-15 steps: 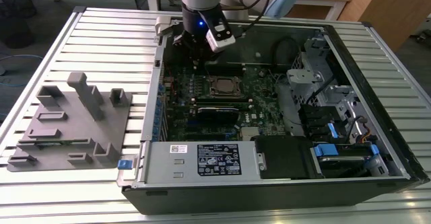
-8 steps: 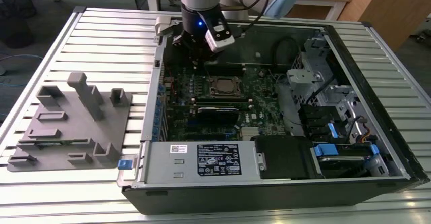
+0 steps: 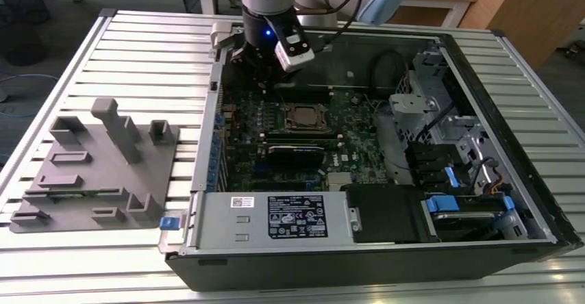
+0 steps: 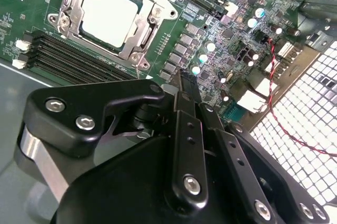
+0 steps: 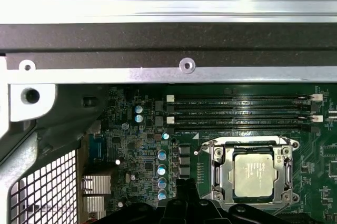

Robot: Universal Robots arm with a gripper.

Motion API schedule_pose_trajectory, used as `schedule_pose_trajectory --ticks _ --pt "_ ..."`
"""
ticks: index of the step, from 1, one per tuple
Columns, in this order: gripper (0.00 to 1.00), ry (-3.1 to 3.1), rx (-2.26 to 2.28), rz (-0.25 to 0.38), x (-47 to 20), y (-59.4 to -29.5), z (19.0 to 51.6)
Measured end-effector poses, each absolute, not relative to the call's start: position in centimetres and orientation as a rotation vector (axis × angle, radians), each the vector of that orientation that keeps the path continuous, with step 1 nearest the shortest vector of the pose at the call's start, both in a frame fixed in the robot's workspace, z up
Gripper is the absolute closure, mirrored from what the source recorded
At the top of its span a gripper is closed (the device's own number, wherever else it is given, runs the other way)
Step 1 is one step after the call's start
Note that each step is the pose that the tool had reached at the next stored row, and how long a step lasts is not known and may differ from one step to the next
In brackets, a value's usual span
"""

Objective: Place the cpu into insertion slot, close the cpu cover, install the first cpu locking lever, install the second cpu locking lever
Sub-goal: 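Install the first cpu locking lever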

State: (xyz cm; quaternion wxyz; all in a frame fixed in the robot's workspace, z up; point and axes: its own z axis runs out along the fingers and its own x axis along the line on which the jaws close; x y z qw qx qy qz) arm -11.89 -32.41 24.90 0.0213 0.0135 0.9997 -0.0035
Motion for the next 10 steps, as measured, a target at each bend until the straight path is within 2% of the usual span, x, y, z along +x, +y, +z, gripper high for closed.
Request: schedule_pose_trajectory --ticks 10 --pt "0.89 3.099 0.042 -0.010 -12.14 -32.38 24.88"
